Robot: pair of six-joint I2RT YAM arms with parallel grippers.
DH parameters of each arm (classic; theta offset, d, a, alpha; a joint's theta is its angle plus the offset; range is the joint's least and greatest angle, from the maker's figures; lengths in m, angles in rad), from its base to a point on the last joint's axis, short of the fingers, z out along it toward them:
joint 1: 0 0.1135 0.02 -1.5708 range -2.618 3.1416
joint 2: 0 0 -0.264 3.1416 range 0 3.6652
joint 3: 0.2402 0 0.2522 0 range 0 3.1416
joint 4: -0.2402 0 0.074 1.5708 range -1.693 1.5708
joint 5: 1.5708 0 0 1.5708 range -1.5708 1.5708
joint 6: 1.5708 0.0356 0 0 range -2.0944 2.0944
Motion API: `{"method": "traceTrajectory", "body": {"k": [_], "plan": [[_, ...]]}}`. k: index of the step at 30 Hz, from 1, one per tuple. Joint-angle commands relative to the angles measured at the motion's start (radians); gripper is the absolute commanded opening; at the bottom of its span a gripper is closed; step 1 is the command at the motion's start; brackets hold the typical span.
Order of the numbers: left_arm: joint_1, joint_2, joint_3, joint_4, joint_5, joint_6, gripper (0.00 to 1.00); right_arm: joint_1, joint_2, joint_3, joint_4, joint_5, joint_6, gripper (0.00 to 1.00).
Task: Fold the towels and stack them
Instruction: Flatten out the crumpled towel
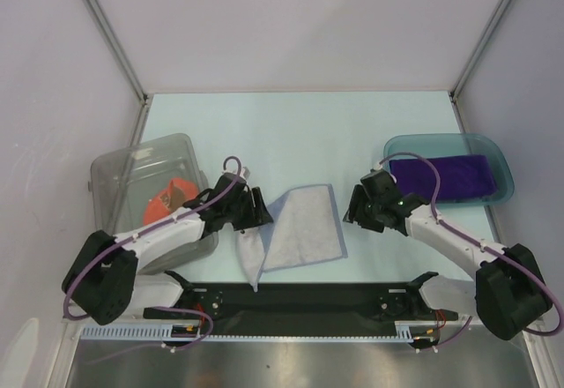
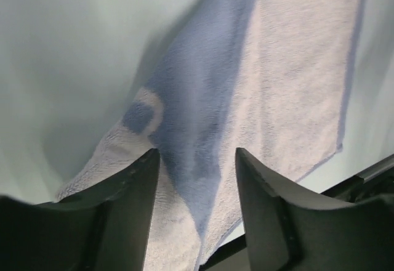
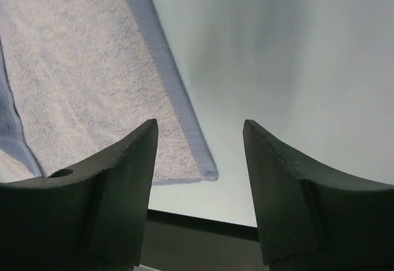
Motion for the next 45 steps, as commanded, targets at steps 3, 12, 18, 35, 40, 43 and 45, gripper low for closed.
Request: {"method": "traceTrajectory", "body": {"k": [3, 12, 18, 35, 40, 43, 45], "plan": [[-0.009, -0.050, 0.212, -0.034, -0.092, 0.167, 0.64, 0.114, -0.043, -0.026, -0.034, 0.052, 0.130, 0.61], [-0.008, 0.523, 0.841, -0.259, -0.016, 0.596, 0.66, 0.324, -0.054, -0.132, -0.026, 0.109, 0.386, 0.57], [-0.009, 0.742, 0.990, -0.284, 0.087, 0.613, 0.64, 0.401, -0.005, -0.152, 0.004, 0.133, 0.527, 0.57], [0.072, 0.531, 0.538, -0.196, -0.044, 0.295, 0.00, 0.030, 0.267, 0.002, 0.158, 0.106, -0.018, 0.07], [0.072, 0.428, 0.440, -0.144, 0.007, 0.249, 0.15, -0.019, 0.316, 0.046, 0.172, 0.033, -0.129, 0.25], [0.074, 0.423, 0.499, -0.144, 0.001, 0.264, 0.44, -0.041, 0.337, 0.034, 0.228, -0.031, -0.147, 0.33], [0.074, 0.467, 0.557, -0.158, 0.019, 0.315, 0.57, -0.064, 0.363, 0.036, 0.239, -0.066, -0.143, 0.38]]}}
